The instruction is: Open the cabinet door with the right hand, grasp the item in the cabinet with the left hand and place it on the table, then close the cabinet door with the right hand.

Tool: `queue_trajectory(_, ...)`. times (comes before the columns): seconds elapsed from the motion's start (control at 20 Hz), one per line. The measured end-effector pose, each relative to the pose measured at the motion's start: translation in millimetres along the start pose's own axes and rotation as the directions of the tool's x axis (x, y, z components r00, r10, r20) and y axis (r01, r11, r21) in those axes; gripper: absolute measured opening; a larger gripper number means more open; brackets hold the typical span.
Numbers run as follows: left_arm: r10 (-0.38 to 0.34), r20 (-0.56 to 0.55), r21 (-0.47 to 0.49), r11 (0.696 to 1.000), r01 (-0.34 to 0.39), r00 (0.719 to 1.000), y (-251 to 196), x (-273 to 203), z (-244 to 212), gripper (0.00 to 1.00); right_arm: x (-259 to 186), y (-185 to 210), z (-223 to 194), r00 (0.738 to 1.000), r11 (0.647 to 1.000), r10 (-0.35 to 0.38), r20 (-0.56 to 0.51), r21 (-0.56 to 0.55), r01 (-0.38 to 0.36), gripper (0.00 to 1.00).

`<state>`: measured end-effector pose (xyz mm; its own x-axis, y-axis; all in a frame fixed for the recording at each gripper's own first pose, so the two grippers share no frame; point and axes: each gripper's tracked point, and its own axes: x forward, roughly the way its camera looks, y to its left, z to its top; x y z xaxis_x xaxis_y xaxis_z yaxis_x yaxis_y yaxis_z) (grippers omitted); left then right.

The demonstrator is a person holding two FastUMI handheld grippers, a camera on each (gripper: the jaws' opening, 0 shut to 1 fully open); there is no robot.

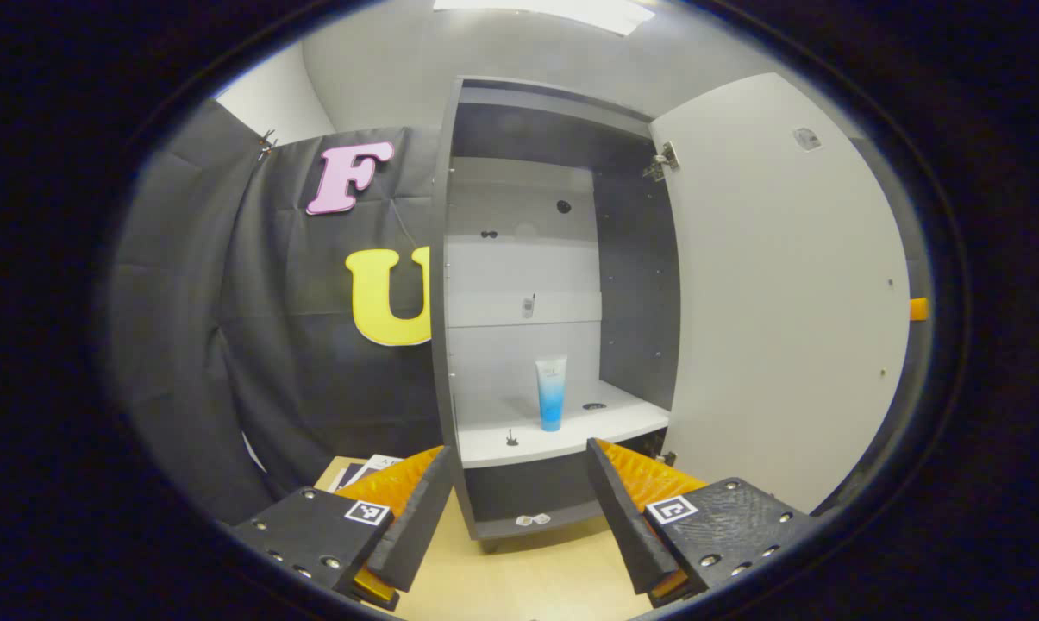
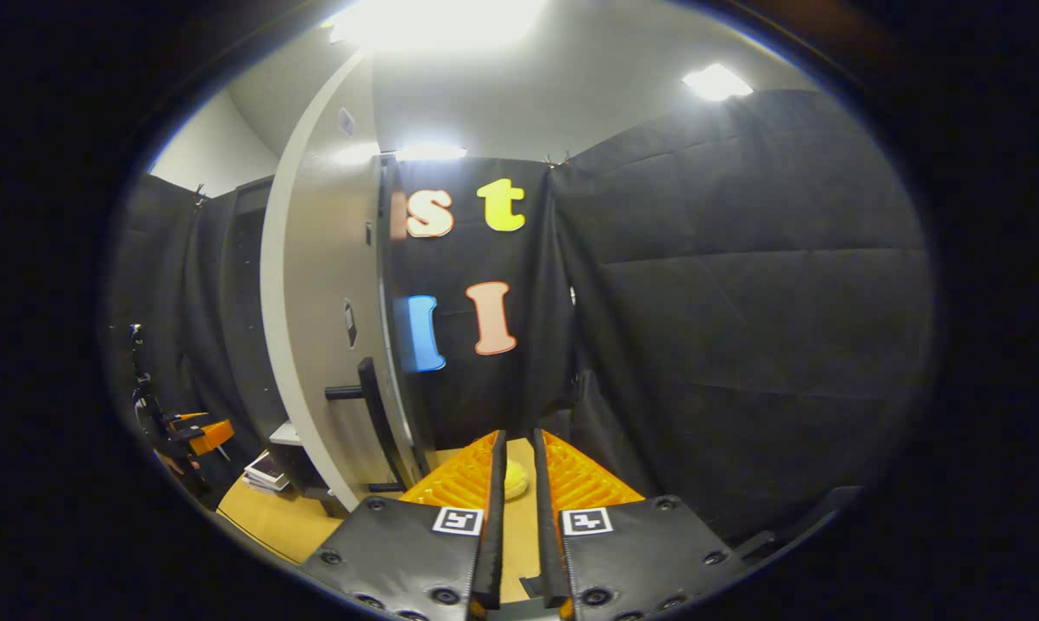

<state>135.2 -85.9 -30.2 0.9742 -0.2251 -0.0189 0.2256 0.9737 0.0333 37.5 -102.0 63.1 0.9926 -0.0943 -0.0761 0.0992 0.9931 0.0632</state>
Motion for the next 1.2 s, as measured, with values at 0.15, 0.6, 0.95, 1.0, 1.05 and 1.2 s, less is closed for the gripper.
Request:
queue_trajectory(0.15,-0.053,0.003,-0.084,0.995,0.053,0.999,-2,9,7,0.92,-1,11,6,1.0,1.0,-0.006,0.013,0.007,0.006,0.53)
queue_trajectory(0.6,-0.057,0.066,-0.059,0.996,0.061,0.996,2,48,41,0.92,28,-2,4,0.991,0.991,-0.131,0.028,-0.012,0.132,0.98)
queue_trajectory(0.95,0.027,0.075,-0.102,0.995,-0.019,0.997,-16,90,26,0.92,65,-35,-5,0.982,0.981,-0.188,0.003,-0.048,0.188,0.98)
queue_trajectory(1.0,0.043,0.068,-0.102,0.994,-0.036,0.997,-18,98,21,0.92,73,-40,-8,0.982,0.982,-0.188,-0.008,-0.031,0.187,0.98)
queue_trajectory(1.05,0.055,0.056,-0.099,0.994,-0.049,0.997,-20,107,14,0.92,82,-43,-8,0.984,0.984,-0.18,-0.01,-0.011,0.18,0.98)
queue_trajectory(1.2,0.081,0.021,-0.097,0.992,-0.078,0.997,-26,136,-4,0.92,109,-53,-5,0.987,0.987,-0.162,-0.006,0.017,0.162,0.98)
